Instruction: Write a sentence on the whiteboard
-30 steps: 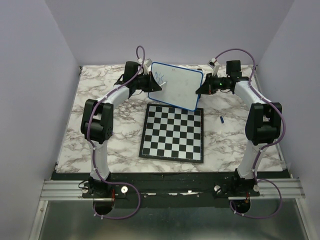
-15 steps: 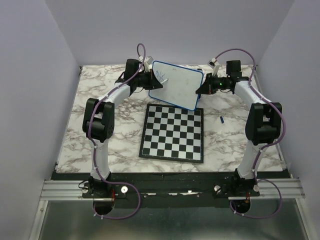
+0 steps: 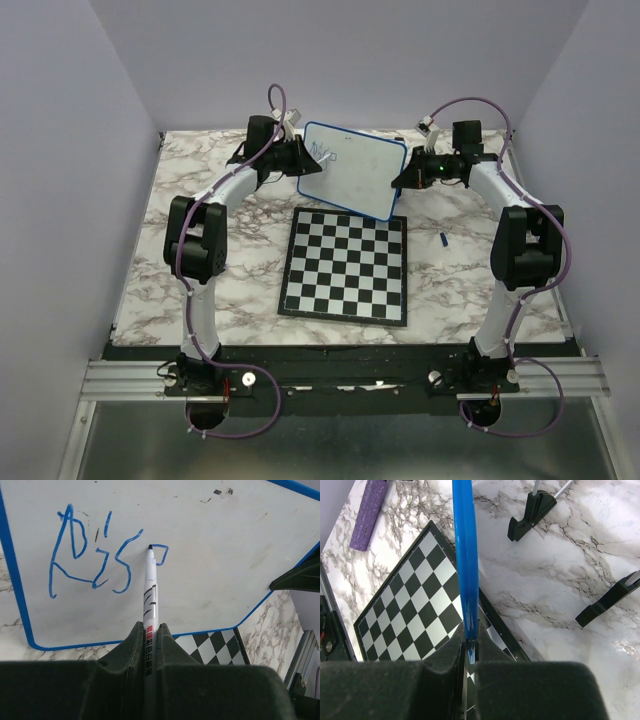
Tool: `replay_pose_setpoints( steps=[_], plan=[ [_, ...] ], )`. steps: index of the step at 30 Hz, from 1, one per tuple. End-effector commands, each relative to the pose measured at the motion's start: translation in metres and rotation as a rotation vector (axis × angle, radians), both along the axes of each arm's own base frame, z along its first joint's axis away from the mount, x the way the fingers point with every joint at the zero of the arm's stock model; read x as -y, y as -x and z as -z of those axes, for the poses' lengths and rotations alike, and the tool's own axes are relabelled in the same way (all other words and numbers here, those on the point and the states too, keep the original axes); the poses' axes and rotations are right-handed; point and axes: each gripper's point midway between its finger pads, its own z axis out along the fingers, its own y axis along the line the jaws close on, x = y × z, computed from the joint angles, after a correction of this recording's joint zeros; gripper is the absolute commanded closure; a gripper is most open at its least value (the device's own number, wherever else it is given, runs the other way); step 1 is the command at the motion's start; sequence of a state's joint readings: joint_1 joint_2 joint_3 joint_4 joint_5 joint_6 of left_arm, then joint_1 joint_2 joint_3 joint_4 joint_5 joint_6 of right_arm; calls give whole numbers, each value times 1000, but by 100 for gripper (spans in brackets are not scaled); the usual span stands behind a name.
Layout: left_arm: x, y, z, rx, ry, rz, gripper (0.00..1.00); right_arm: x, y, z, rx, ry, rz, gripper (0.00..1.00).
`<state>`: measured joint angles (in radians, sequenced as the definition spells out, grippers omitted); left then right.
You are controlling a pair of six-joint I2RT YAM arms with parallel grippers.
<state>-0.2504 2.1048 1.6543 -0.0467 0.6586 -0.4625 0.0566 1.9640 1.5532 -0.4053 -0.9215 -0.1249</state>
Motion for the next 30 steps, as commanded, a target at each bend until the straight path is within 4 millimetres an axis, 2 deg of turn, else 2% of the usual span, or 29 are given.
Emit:
replay_pose_setpoints(
  steps=[1,9,20,30],
  plan=[
    [-15,-7,26,-42,-28,-57,100,-6,-1,-2,21,-7,-36,100],
    [-13,5,38,-72,-17,-9,100,-5,-1,-1,21,-5,-33,100],
    [-7,13,37,-76,7,48,100,-5,-1,-3,23,-5,-33,100],
    [-4,24,52,-125,-7,89,100,-6,-1,-3,24,-6,-36,100]
  ],
)
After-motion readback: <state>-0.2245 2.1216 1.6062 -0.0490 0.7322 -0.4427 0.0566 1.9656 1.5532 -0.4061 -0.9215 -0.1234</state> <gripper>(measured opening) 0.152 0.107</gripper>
